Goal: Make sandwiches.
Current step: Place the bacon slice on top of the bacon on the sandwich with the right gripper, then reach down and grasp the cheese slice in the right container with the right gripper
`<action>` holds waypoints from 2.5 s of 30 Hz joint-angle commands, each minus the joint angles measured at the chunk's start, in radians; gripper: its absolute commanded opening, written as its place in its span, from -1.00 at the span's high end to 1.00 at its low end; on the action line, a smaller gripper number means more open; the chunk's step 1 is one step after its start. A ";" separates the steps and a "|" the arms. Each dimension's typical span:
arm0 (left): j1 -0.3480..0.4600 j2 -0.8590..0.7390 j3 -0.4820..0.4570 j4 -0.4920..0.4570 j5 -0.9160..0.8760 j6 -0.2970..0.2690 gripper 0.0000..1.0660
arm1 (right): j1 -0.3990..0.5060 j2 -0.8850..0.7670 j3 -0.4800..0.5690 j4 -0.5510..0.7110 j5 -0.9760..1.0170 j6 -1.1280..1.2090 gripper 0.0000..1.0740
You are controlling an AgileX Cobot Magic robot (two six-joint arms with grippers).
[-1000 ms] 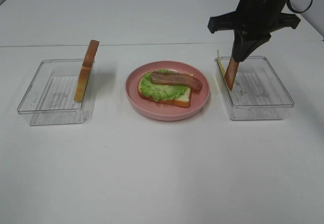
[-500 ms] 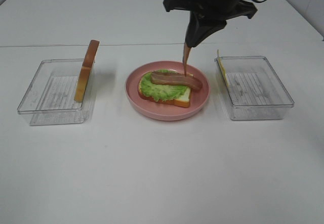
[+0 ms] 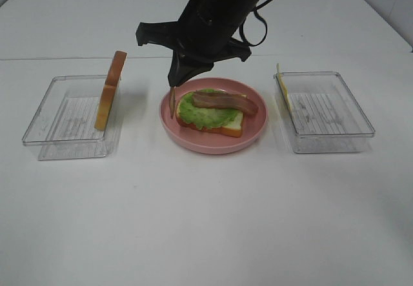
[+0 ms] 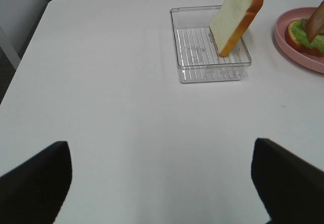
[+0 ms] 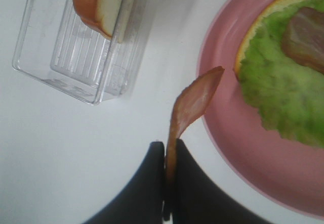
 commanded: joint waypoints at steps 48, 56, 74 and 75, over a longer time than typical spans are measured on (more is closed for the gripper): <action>0.005 -0.020 0.002 -0.003 -0.002 0.001 -0.66 | 0.010 0.121 -0.005 -0.607 0.007 0.253 -0.55; 0.005 -0.020 0.002 -0.003 -0.002 0.001 -0.66 | 0.011 0.084 -0.014 -0.612 0.135 0.141 -0.84; 0.005 -0.020 0.002 -0.002 -0.002 0.001 -0.66 | -0.086 -0.037 -0.365 -0.570 0.467 0.035 -0.84; 0.005 -0.020 0.002 -0.002 -0.002 0.001 -0.66 | -0.086 -0.037 -0.365 -0.570 0.467 0.035 -0.84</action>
